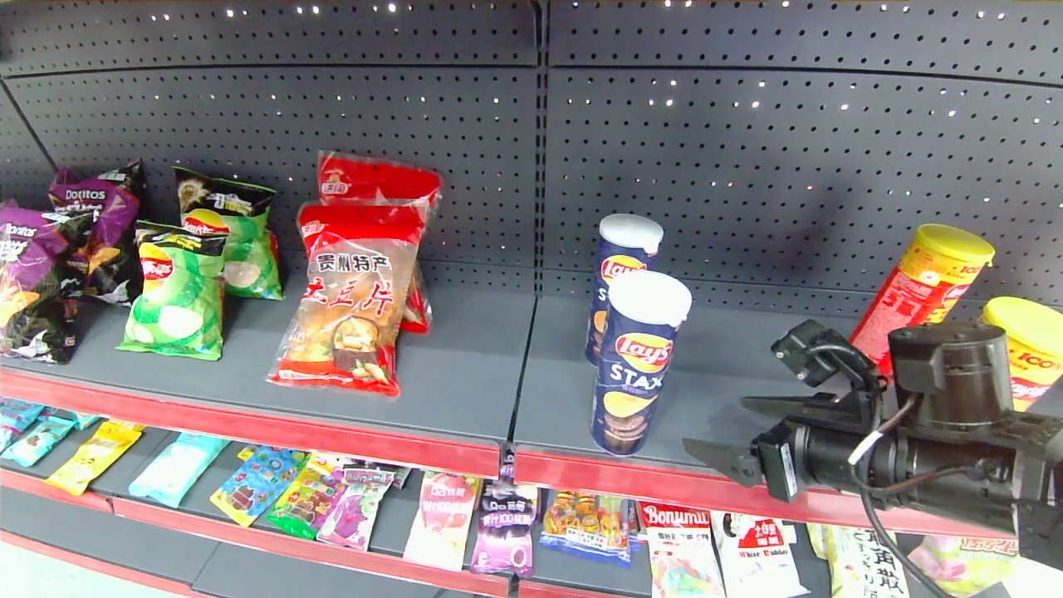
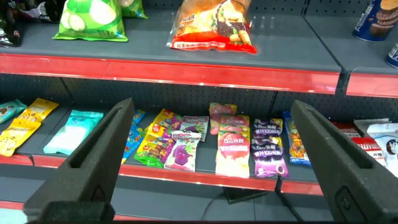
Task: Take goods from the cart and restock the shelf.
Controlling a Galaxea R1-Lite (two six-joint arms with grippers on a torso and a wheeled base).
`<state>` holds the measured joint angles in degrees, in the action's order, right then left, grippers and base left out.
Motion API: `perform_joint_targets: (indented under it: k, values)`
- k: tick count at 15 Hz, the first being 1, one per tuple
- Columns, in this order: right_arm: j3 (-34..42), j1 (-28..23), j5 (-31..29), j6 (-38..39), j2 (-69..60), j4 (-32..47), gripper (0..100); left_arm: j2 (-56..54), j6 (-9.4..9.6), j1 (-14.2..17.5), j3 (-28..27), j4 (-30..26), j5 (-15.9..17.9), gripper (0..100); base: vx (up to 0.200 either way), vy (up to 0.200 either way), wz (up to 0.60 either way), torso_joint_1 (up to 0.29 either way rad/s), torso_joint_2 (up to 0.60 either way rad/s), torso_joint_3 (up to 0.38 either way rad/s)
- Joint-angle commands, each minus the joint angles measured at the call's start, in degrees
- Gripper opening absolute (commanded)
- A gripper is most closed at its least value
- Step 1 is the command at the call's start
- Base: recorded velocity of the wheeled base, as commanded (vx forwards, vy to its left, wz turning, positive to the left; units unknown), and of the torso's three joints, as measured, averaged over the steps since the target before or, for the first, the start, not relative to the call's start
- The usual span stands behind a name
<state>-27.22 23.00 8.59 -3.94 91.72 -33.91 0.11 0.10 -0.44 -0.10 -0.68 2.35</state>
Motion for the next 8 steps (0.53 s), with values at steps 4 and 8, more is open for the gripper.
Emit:
perform_joint_targets:
  k: [4, 8]
  values:
    - [-4.68, 2.05, -9.12, 0.16, 6.72, 1.04, 100, -0.02, -0.01, 0.00, 0.01, -0.02, 0.02, 100, 0.000, 0.000, 0.00, 0.000, 0.00, 0.000]
    - [-5.74, 3.01, -9.91, 0.16, 9.26, 1.04, 100, -0.02, -0.01, 0.00, 0.01, -0.02, 0.02, 100, 0.000, 0.000, 0.00, 0.000, 0.00, 0.000]
